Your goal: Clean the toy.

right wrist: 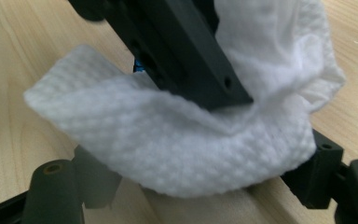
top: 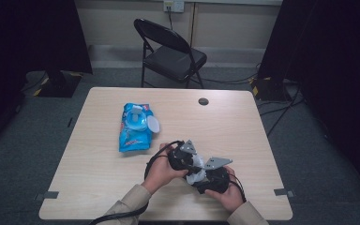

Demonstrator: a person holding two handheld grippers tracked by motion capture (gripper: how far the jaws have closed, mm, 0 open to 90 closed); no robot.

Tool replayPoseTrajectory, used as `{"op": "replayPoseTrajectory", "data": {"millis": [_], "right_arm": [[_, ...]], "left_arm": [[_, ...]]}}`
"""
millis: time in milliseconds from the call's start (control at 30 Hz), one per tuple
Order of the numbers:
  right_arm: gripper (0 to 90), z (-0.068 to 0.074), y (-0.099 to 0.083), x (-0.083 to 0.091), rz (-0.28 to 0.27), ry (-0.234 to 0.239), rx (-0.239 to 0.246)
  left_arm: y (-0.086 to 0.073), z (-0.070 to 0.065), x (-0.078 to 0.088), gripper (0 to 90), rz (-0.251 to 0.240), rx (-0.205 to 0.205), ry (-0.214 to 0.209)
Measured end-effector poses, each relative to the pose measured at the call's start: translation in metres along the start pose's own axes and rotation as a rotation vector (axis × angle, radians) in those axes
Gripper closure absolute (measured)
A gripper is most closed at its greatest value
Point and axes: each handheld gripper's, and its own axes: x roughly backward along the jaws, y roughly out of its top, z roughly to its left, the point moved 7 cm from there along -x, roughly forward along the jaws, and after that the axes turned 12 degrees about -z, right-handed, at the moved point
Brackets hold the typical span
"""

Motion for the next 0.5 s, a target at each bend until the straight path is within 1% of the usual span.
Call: {"op": "replayPoseTrajectory", "data": {"millis": [67,133,167,233,300,400,467,500], "right_arm": [[24.5,0.0,0.0,0.0,0.0,-0.001,0.001],[24.5,0.0,0.0,0.0,0.001,-0.002,0.002],[24.5,0.0,0.0,0.0,0.001,-0.002,0.003],[24.6,0.0,0.0,0.0,0.001,-0.002,0.004],[24.6,0.0,0.0,0.0,0.002,-0.001,0.005],[24.6,0.0,0.0,0.0,0.003,-0.001,0.006],[24.6,0.0,0.0,0.0,0.003,-0.001,0.006],[24.6,0.0,0.0,0.0,0.003,-0.001,0.006]], "left_arm": [[0.0,-0.001,-0.001,71.2,0.002,0.012,-0.008],[0.0,-0.002,-0.001,77.0,0.01,0.011,-0.013],[0.001,-0.002,-0.001,78.7,0.02,0.005,-0.003],[0.001,-0.002,-0.001,82.6,0.03,0.01,0.008],[0.002,0.0,0.001,83.8,0.028,0.019,0.023],[-0.001,0.008,0.006,84.1,0.016,0.055,0.032],[-0.002,0.012,0.009,84.2,0.011,0.061,0.043],[-0.003,0.014,0.011,84.2,0.016,0.06,0.049]]}}
